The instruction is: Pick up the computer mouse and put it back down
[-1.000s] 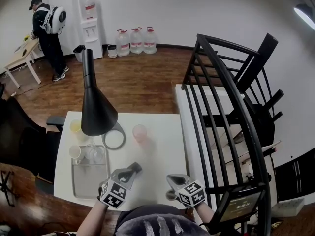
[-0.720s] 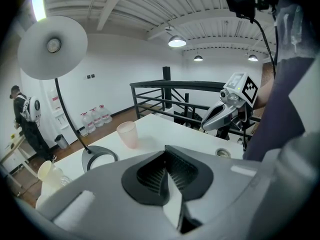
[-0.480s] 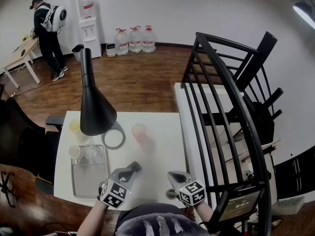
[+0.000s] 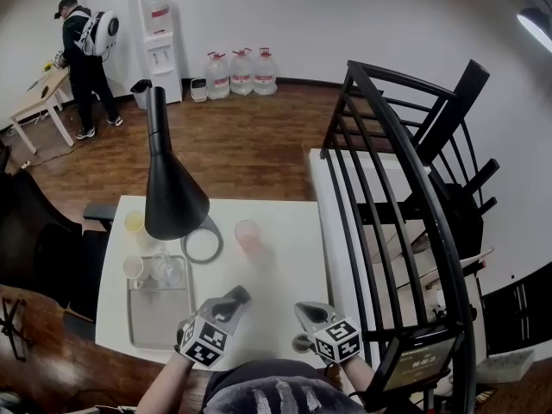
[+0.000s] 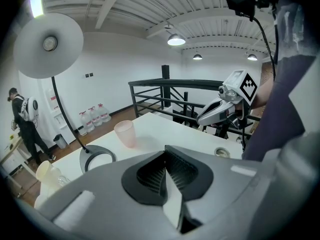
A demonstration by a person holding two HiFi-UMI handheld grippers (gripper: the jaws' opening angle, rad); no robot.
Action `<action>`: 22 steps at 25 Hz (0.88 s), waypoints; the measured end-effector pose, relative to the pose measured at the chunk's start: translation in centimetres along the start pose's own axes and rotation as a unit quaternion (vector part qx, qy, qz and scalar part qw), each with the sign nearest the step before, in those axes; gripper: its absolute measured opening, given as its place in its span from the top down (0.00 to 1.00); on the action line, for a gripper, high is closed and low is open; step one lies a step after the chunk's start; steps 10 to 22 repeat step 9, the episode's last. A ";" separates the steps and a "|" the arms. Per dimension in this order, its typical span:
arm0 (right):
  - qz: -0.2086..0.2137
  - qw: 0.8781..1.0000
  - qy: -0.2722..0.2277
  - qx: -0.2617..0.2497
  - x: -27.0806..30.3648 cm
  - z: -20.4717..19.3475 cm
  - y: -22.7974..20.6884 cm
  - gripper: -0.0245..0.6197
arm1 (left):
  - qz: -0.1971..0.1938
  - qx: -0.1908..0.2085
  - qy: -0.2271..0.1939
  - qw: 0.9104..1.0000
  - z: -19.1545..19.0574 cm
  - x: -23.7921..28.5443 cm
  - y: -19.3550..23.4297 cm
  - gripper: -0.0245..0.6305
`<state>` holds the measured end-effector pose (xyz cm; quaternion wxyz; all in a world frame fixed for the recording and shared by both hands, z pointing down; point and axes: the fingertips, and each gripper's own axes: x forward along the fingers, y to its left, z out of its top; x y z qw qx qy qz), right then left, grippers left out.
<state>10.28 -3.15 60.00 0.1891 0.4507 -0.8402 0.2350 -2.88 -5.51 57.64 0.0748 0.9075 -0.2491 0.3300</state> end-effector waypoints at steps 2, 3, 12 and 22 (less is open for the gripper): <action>0.001 1.000 -0.001 -0.002 0.1 0.2 0.0 0.96 | -0.001 0.001 0.001 1.000 0.0 0.0 0.0 0.94; 0.002 1.000 -0.001 -0.003 0.1 0.2 0.0 0.96 | -0.001 0.001 0.001 1.000 -0.1 0.1 -0.1 0.94; 0.000 1.000 -0.003 -0.004 0.1 0.3 0.0 0.96 | -0.004 0.006 0.008 1.000 -0.4 0.2 -0.5 0.94; 0.000 1.000 -0.003 -0.004 0.1 0.3 0.0 0.96 | -0.004 0.006 0.008 1.000 -0.4 0.2 -0.5 0.94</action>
